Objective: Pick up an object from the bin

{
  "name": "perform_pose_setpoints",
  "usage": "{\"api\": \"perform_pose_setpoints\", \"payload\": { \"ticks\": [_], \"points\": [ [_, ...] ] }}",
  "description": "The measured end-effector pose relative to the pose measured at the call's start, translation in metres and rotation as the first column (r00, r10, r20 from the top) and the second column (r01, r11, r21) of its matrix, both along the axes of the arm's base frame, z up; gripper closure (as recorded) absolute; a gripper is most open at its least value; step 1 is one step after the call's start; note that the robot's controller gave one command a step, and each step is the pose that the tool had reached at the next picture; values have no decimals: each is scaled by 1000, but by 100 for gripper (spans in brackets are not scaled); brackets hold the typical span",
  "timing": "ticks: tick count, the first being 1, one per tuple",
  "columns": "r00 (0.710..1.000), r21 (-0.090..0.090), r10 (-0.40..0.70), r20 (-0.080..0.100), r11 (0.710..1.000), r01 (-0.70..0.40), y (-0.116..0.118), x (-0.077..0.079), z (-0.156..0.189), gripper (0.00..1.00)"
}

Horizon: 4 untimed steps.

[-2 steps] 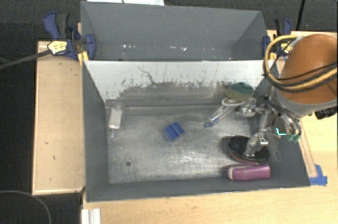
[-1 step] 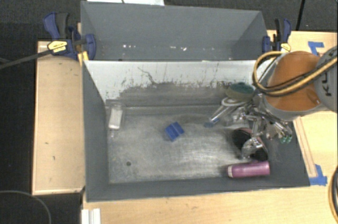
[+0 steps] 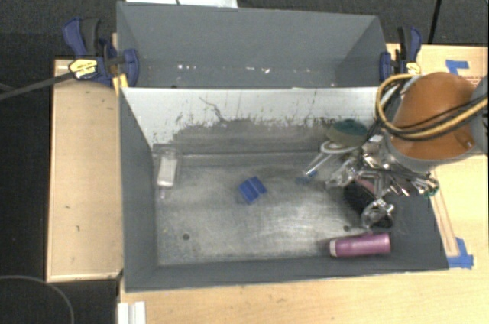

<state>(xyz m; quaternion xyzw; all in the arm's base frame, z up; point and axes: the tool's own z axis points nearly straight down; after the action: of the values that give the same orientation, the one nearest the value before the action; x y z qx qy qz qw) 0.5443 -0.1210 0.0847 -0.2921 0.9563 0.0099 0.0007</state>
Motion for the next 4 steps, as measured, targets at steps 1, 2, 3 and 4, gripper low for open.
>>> {"api": "perform_pose_setpoints", "payload": {
  "ticks": [1,2,3,4],
  "points": [
    [992,7,-126,-4,992,126,-14,22,9,0],
    [1000,12,-17,7,1000,17,-10,40,-3,0],
    [994,-17,-110,16,994,111,9,51,74,0],
    [999,-18,50,3,999,-50,-19,25,3,0]
  ]
}}
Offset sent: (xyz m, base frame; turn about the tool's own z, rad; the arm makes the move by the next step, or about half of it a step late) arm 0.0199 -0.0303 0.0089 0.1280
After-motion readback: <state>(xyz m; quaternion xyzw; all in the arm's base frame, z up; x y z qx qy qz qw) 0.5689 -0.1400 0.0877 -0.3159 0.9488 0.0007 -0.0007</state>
